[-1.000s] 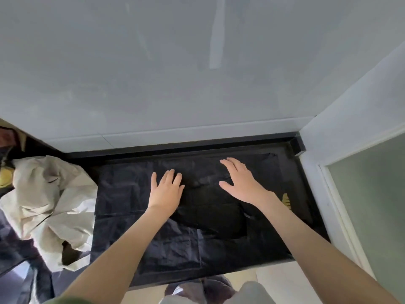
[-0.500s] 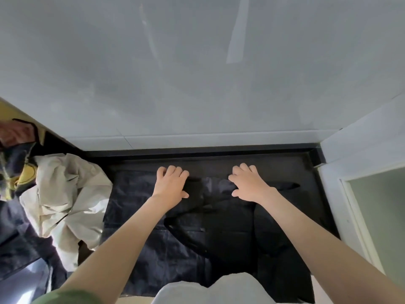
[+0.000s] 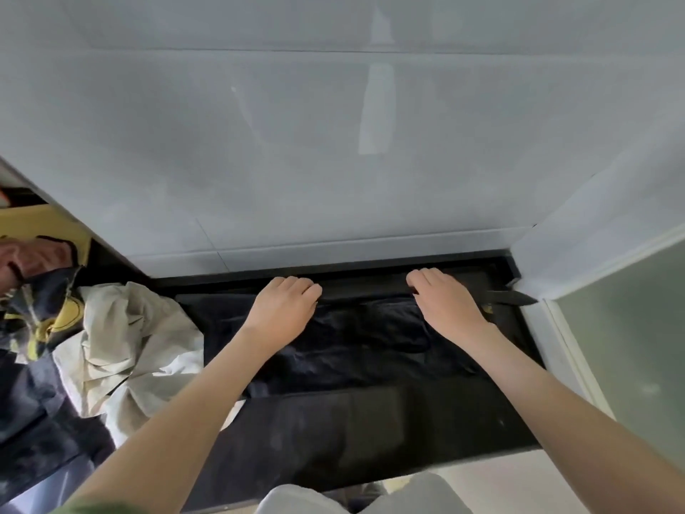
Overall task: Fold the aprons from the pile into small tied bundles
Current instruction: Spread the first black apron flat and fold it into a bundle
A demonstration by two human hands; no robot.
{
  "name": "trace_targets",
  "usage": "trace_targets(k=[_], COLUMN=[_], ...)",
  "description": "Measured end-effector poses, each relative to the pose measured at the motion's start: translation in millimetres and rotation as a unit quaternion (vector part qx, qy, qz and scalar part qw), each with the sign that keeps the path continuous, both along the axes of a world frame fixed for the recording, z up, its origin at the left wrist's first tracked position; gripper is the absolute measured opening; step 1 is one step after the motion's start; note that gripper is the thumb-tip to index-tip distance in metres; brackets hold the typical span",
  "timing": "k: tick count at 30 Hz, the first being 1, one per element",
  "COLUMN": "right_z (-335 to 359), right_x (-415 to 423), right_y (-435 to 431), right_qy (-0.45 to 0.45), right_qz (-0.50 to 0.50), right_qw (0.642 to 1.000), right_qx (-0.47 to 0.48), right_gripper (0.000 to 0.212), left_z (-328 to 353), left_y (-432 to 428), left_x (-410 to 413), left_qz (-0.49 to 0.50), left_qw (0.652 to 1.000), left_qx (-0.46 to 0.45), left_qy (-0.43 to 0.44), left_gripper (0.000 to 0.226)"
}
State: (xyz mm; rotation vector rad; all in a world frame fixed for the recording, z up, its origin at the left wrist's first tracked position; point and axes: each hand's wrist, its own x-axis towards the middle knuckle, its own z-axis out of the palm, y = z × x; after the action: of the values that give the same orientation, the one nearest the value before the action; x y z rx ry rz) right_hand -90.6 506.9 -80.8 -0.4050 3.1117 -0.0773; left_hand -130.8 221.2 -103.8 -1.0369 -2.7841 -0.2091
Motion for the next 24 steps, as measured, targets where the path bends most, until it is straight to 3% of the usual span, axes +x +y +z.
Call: trace_targets(k=[2, 5, 9, 12, 17, 20, 24], right_z=[-5.7, -21.0, -42.3, -55.6, -74.7, -87.3, -94.7], right_x=[18.6, 42.9, 63.4, 75.1, 92.5, 99.0, 116.6], right_y=[2.0, 4.0, 6.1, 9.8, 16.1, 25.2, 31.7], right_qy=[-0.050, -0.109, -0.156, -0.197, -0.206, -0.226, -0.278], right_qz=[-0.003, -0.002, -0.037, -0.053, -0.027, -0.024, -0.018], right_qw=[0.999, 0.994, 0.985, 0.976, 0.977, 0.974, 0.960], right_qx=[0.008, 0.034, 0.068, 0.069, 0.038, -0.004, -0.029], right_gripper=[0.036, 0.046, 0.054, 0.059, 0.054, 0.052, 0.082], left_z=[-1.7, -8.1, -12.7, -17.4, -37.8, -59.3, -89.4], left_y=[-4.6, -5.0, 4.8, 17.3, 47.6, 60.3, 49.5], left_x=[14.6, 33.7, 49.2, 59.1, 61.9, 66.5, 80.6], left_qz=[-0.054, -0.106, -0.075, -0.031, -0.056, -0.057, -0.023], left_qw=[0.998, 0.976, 0.945, 0.933, 0.969, 0.971, 0.964], left_qx=[-0.028, -0.156, -0.234, -0.214, -0.133, -0.095, -0.139], left_qy=[-0.025, -0.112, -0.218, -0.287, -0.202, -0.211, -0.224], left_gripper=[0.021, 0.033, 0.047, 0.049, 0.050, 0.059, 0.066])
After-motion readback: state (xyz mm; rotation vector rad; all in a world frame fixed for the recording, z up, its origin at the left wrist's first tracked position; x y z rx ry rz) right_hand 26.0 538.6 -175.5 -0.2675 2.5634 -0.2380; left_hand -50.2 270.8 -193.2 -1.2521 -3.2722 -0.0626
